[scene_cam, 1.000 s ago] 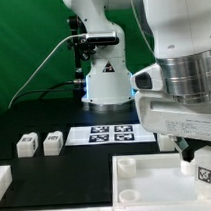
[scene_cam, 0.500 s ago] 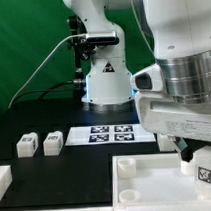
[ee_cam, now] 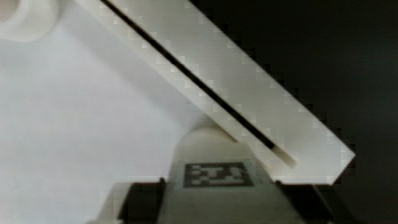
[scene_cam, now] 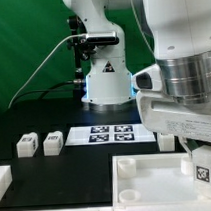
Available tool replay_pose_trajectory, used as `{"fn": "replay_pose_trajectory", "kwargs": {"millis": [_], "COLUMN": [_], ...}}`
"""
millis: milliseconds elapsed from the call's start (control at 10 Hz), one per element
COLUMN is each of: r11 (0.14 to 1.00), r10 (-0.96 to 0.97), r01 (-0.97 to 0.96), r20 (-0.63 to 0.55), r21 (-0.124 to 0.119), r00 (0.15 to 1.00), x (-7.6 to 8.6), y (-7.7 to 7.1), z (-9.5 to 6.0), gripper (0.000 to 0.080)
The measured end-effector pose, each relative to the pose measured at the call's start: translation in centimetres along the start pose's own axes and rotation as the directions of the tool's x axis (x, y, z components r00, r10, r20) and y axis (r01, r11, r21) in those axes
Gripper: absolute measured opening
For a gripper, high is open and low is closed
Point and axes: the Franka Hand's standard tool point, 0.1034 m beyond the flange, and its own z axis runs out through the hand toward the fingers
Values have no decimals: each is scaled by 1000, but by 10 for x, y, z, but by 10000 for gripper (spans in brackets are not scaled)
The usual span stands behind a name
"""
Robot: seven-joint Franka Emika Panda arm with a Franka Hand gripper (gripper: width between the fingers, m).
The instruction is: Assemble one leg
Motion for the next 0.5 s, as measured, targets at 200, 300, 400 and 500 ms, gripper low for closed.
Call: {"fn": "replay_pose_trajectory", "kwargs": {"millis": [200, 300, 400, 500], "r11": [969, 876, 759, 572], "r10": [247, 479, 644, 808], "r01": [-247, -476, -641, -805], "r20": [-15, -11, 12, 60], "r21": [35, 78, 114, 161], "r00": [969, 878, 765, 586], "x": [0, -1, -2, -2], "y": [-3, -7, -10, -12], "z": [0, 1, 2, 2], "gripper": [291, 291, 291, 291]}}
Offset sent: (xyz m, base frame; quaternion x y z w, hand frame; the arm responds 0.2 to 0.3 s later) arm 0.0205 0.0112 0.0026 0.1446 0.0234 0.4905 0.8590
